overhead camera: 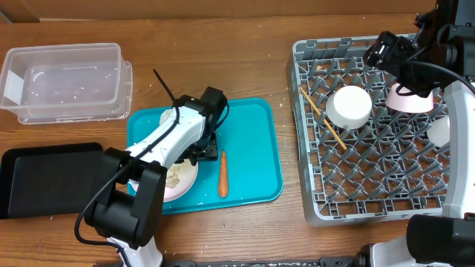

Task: Sort waste into correct bins and load items into the dishwasher
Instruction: 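Grasp the plate rim with the left gripper and lift it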

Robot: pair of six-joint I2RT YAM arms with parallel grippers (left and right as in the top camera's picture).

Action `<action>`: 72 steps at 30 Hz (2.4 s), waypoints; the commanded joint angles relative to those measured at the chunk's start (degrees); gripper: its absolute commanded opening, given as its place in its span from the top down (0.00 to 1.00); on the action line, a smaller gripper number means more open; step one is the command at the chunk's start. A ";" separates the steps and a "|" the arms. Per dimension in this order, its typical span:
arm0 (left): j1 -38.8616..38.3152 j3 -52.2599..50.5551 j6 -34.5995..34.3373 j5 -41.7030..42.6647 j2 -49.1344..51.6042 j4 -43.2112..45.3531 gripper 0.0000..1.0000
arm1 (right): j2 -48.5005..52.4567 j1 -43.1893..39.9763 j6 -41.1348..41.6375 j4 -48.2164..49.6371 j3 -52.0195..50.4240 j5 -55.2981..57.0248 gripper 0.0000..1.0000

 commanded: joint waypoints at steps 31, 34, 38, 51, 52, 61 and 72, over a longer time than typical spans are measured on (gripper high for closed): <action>-0.66 -5.09 1.22 1.97 0.52 5.09 0.65 | -0.46 -0.09 0.07 0.31 1.53 0.17 0.00; -1.07 -5.09 1.20 1.97 0.55 5.51 0.65 | -0.46 -0.09 0.07 0.31 1.53 0.17 0.00; -1.11 -5.09 1.18 1.90 0.55 5.51 0.82 | -0.46 -0.09 0.04 0.31 1.53 0.17 0.00; -1.18 -3.85 1.18 0.79 0.50 1.97 0.96 | -0.46 -0.09 0.04 0.31 1.53 0.17 0.00; -1.18 -3.45 1.18 0.44 0.50 1.36 0.96 | -0.46 -0.09 0.04 0.31 1.53 0.17 0.00; -1.20 0.42 0.17 -3.50 0.50 -4.66 0.96 | -0.46 -0.09 0.07 0.31 1.53 0.20 0.00; -1.20 3.19 -0.96 -7.17 0.50 -8.87 0.96 | -0.46 -0.09 0.04 0.31 1.53 0.20 0.00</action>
